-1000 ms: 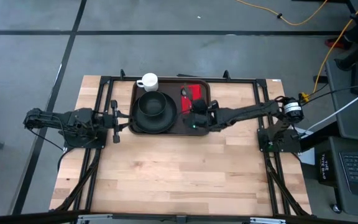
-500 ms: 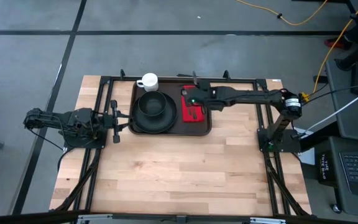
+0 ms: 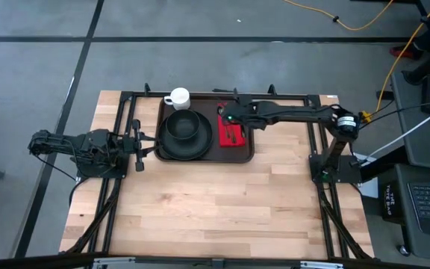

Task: Set up tray
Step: Put the silver knife on the red napkin to the right of the silver fork

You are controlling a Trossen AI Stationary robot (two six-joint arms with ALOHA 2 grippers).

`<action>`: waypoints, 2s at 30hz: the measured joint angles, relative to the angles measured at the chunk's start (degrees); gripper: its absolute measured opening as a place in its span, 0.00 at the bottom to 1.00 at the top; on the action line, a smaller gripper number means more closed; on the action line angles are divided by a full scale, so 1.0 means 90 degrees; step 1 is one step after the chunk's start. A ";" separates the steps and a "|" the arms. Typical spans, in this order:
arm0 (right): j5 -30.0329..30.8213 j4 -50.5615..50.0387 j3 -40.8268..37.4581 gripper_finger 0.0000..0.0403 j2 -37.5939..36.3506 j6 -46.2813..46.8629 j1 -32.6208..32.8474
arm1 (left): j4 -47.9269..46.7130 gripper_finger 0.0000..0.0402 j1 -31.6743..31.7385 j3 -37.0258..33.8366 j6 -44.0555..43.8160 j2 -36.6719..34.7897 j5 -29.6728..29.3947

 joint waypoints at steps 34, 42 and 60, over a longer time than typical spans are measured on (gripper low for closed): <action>-0.0548 0.0332 -0.0060 0.12 0.1475 0.0817 -0.0223 | -0.0002 0.21 0.0000 0.0000 0.0000 0.0002 -0.0007; -0.0609 0.0915 -0.0449 0.12 0.1477 0.0837 -0.0223 | -0.0004 0.21 0.0000 0.0000 0.0000 0.0002 -0.0005; -0.0405 0.1023 -0.0425 0.12 0.1849 0.0679 -0.0235 | -0.0006 0.21 0.0000 0.0002 -0.0002 0.0001 0.0000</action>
